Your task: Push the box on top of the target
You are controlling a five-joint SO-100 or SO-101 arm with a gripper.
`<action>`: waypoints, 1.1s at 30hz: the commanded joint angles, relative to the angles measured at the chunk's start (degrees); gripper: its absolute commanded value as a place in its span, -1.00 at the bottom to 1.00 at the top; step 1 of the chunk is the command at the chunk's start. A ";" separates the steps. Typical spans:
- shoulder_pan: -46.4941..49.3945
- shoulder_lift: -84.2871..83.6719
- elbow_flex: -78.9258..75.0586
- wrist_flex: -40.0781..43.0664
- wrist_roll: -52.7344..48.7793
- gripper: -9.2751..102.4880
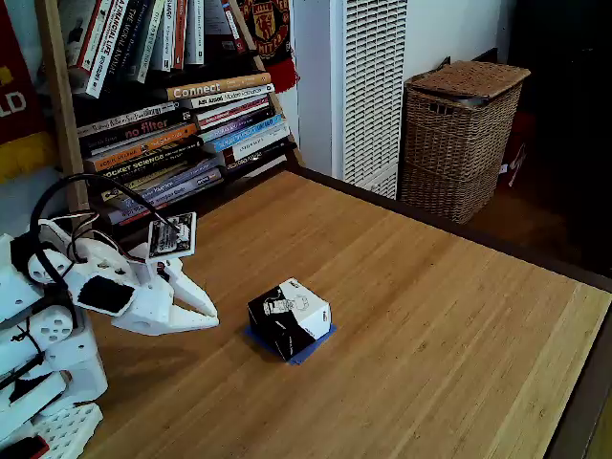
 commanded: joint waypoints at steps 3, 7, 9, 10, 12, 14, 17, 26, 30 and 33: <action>-0.79 0.70 0.00 0.18 -0.70 -0.83; -1.41 0.70 0.00 1.58 -1.58 -0.83; -2.37 0.70 0.09 2.46 -1.32 -0.83; -2.81 0.70 0.09 2.99 -0.53 -0.83; -3.25 0.70 0.09 4.13 0.18 -0.83; -3.43 0.70 0.09 5.36 0.18 -0.83; -3.43 0.70 0.09 7.21 0.18 -0.80; -3.52 0.70 0.09 11.25 0.09 -0.81; -3.25 0.70 0.09 11.25 0.09 -0.81; -3.25 0.70 0.09 11.25 0.09 -0.81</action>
